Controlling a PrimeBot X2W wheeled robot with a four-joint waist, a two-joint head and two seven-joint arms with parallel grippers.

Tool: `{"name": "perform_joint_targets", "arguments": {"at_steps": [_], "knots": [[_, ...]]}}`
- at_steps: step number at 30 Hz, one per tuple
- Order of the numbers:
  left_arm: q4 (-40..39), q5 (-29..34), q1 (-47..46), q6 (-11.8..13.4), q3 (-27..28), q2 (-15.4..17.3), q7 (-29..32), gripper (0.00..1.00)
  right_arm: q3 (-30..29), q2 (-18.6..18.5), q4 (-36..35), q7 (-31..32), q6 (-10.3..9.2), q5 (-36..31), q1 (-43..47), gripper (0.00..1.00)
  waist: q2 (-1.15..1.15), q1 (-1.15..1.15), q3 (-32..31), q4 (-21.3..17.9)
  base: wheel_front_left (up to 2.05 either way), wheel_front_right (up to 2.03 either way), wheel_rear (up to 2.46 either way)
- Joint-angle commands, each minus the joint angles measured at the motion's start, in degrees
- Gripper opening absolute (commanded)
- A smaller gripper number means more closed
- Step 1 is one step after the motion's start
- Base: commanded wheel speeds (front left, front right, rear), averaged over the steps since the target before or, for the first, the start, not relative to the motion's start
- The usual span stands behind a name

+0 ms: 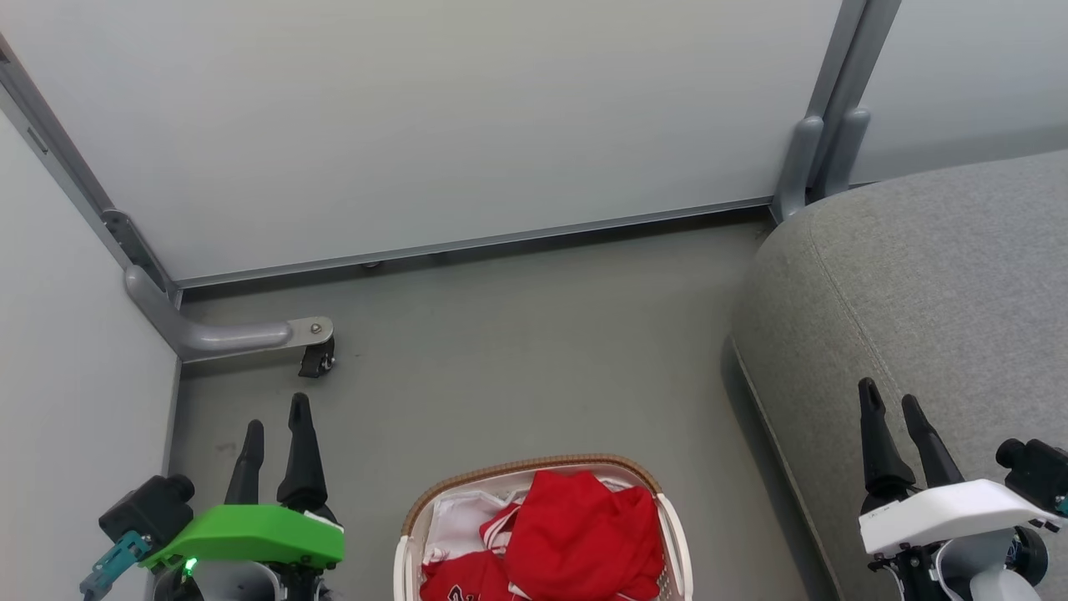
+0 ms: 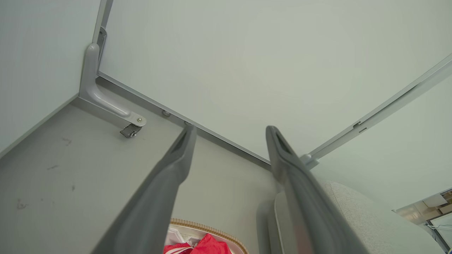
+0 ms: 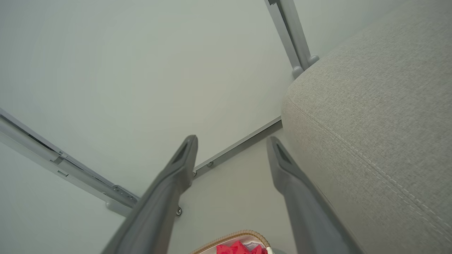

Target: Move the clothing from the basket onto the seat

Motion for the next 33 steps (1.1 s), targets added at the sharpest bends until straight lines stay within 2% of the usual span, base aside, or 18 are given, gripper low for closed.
{"name": "perform_joint_targets", "arguments": {"at_steps": [1,33], "knots": [[-0.4,1.9,0.2,0.2,-0.2,0.4,-0.6,1.00,0.1,-0.4,-0.9,-0.6,0.02,-1.9,0.6,1.00,0.00,0.00,0.0,0.0,0.00,0.00,0.00],[4.3,17.4,1.3,1.6,-2.5,0.6,-5.1,1.00,1.7,-0.6,-0.5,-5.0,0.03,-22.2,2.1,1.00,0.00,0.00,0.0,0.2,0.00,0.00,0.00]]}}
